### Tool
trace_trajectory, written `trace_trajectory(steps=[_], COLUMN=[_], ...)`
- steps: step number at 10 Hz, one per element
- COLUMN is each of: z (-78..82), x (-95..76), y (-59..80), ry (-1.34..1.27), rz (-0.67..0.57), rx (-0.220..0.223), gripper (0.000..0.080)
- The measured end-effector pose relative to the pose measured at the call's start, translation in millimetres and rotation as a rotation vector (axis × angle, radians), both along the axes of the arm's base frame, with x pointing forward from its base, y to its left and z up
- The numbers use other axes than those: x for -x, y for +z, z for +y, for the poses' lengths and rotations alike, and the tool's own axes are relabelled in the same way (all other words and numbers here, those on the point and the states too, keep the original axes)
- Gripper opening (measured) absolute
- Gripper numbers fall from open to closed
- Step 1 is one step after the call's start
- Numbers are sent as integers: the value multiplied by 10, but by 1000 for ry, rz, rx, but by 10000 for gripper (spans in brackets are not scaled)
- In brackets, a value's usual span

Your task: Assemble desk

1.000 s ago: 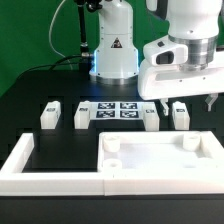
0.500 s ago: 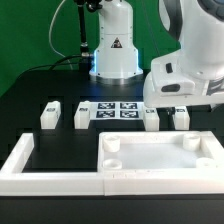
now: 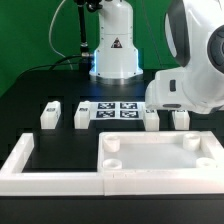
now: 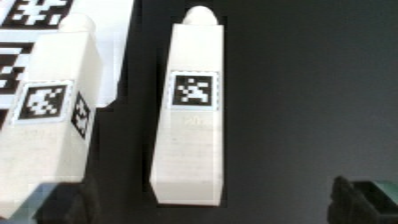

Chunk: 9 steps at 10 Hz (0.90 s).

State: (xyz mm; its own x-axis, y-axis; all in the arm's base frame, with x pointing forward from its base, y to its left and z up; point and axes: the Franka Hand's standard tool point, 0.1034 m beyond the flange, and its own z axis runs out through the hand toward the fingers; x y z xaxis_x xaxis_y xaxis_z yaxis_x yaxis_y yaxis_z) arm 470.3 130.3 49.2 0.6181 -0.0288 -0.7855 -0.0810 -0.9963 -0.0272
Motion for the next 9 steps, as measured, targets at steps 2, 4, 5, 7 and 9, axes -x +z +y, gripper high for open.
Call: trace_trajectory(steps=[2, 4, 5, 7, 9], z=[7, 18, 47, 75, 75], x=[21, 238, 291, 353, 345], y=[-16, -163, -201, -298, -289], ry=[-2, 7, 15, 19, 21], rz=[4, 43, 51, 56, 54], rx=[5, 24, 23, 21, 19], gripper=[648, 648, 648, 648, 648])
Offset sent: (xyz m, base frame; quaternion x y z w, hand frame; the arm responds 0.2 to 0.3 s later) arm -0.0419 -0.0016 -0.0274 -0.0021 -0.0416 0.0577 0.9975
